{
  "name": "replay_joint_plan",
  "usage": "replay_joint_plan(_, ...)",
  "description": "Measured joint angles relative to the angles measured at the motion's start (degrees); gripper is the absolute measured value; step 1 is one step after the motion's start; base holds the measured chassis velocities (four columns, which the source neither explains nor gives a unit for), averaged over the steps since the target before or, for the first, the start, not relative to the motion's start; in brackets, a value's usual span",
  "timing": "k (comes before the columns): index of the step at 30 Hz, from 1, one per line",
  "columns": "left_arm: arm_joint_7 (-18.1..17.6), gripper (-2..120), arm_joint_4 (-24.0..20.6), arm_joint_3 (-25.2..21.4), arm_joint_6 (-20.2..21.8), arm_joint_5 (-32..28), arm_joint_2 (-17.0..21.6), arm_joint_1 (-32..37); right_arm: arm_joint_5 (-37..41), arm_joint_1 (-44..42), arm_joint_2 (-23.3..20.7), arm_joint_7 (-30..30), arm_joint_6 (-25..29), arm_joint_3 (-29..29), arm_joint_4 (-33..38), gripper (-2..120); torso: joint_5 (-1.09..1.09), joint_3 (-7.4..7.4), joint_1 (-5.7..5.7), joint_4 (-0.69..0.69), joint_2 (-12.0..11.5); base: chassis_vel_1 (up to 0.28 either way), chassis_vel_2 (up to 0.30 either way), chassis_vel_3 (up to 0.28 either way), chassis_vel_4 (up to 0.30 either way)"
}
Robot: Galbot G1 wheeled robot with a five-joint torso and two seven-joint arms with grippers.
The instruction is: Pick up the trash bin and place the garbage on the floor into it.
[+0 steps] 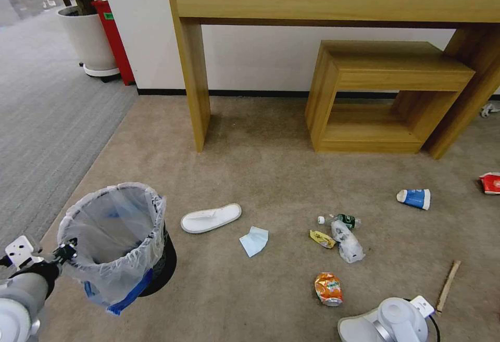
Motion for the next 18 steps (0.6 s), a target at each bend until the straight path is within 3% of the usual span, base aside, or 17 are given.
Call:
replay_joint_plan(10, -0.61, 3, -0.68, 1.76, 0.00, 0.48, 0.82, -0.77, -3.35, -2.77, -1.22, 0.58, 1.50, -0.02, 11.78, 0, 0.00, 0.00, 0.00, -0.01, 0.00, 0.000, 0.000, 0.000, 0.000)
replay_joint_plan(12, -0.78, 3, -0.80, 3.37, 0.00, 1.53, 1.15, -0.88, -4.03, -3.59, -2.02, 0.49, 1.47, 0.24, 18.48, 0, 0.00, 0.00, 0.00, -0.01, 0.00, 0.000, 0.000, 0.000, 0.000)
replay_joint_plan(18, -0.80, 3, -0.86, 6.46, 0.00, 3.66, 0.55, -0.94, -3.81, -2.95, -3.72, -2.80, 0.93, -0.54, 29.71, 0, -0.01, 0.00, 0.00, 0.00, 0.00, 0.000, 0.000, 0.000, 0.000)
